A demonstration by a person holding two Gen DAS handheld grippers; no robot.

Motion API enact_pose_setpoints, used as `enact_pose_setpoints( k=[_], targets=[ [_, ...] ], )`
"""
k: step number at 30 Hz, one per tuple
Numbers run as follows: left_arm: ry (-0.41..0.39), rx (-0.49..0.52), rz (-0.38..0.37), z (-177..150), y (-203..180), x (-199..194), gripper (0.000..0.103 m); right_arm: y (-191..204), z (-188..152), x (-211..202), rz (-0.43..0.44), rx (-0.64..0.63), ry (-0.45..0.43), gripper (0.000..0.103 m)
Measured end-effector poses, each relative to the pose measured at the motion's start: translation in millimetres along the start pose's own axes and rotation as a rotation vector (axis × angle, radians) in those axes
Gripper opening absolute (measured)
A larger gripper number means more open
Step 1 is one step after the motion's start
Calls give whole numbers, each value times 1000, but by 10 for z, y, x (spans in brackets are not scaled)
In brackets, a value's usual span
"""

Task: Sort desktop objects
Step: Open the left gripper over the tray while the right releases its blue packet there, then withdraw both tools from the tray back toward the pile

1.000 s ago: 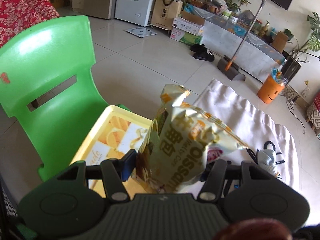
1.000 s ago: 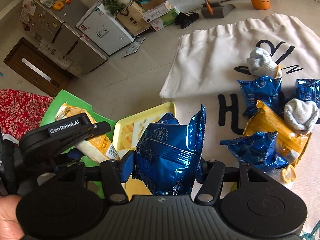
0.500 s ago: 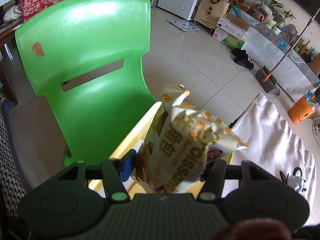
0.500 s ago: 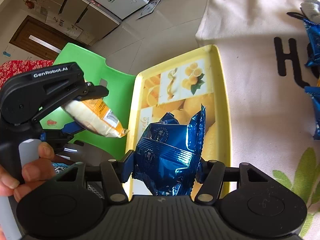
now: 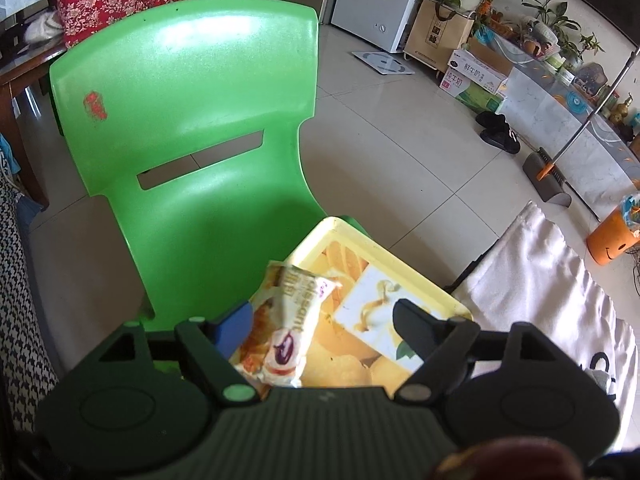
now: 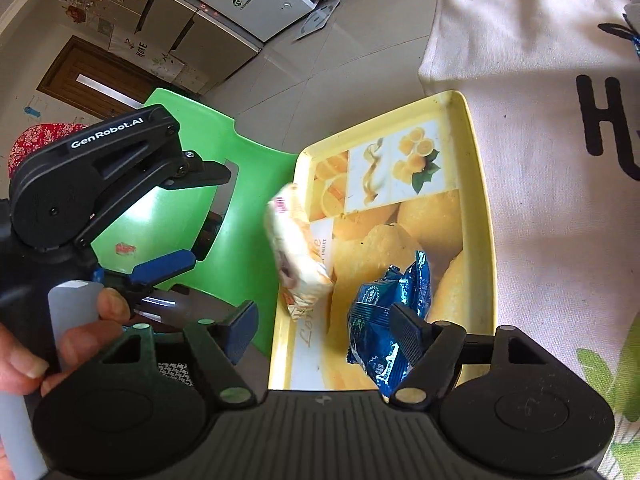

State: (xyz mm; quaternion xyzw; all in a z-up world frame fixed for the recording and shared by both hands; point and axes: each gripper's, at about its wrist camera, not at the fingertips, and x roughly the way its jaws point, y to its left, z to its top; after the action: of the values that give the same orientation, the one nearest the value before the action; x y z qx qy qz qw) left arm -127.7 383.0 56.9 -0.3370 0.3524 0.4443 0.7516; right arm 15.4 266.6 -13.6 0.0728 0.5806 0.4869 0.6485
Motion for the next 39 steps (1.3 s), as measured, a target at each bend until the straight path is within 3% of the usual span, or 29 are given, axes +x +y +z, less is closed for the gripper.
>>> enact_pose_setpoints(
  k=[8,14,21,26,31,39],
  targets=[
    [-8,50,-53,-67,-164,-88,98,34,45,-189,-65,-100,-13,73],
    [-6,107,-91,-166,-329,-150,102,-28,42,-326,-125,-142,-13,73],
    [14,138,-96,-259,-463,-174,102,-220,33,-506,-202,-128,-26,73],
    [33,174,-140,-370,-582,-223,102,-258,-17,-681,-244,-166,-57,73],
    [56,258,-163,-544,-767,-293,102,-321,-96,-863,-324,-201,-87,73],
    [92,386,-234,-893,-1103,-485,102,-618,-279,-1455,-392,-113,-185,73]
  ],
)
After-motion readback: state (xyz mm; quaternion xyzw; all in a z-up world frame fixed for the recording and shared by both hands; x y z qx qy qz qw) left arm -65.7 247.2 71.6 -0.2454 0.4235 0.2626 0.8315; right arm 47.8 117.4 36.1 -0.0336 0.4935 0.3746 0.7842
